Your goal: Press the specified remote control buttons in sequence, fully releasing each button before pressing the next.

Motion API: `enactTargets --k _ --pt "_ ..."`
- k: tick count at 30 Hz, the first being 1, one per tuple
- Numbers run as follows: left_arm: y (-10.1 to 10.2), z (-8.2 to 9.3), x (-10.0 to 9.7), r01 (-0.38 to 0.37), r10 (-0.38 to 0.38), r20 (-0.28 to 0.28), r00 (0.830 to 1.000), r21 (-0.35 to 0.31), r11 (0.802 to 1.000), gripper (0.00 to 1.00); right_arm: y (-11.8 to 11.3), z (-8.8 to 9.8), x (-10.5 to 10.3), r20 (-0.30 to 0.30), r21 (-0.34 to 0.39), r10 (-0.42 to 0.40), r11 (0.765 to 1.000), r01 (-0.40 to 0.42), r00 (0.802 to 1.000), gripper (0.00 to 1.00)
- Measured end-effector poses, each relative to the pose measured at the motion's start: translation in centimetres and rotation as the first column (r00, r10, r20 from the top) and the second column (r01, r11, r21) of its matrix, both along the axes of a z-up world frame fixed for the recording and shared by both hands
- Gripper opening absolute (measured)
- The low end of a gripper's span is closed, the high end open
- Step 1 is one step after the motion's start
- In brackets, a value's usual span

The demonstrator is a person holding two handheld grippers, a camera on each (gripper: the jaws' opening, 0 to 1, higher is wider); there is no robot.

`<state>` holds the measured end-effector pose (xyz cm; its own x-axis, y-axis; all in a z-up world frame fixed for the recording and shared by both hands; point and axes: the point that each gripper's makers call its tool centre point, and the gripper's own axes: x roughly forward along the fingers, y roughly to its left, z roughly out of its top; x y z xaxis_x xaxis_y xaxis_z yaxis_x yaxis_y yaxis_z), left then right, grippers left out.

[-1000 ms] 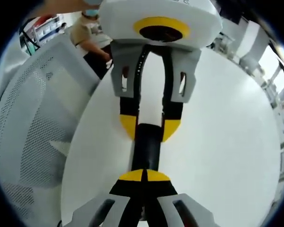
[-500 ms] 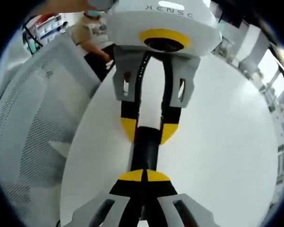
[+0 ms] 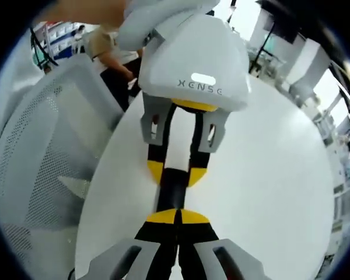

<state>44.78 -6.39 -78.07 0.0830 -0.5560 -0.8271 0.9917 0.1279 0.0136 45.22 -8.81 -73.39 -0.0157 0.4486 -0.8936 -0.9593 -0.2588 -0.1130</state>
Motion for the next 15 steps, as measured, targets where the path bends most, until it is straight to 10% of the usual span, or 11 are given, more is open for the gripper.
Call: enactTargets --k 15 --pt "-0.11 0.12 -0.12 0.0 0.0 0.001 1.0 0.0 1.0 0.23 -0.22 0.92 0.49 0.029 0.004 0.0 1.0 0.0 1.0 0.0"
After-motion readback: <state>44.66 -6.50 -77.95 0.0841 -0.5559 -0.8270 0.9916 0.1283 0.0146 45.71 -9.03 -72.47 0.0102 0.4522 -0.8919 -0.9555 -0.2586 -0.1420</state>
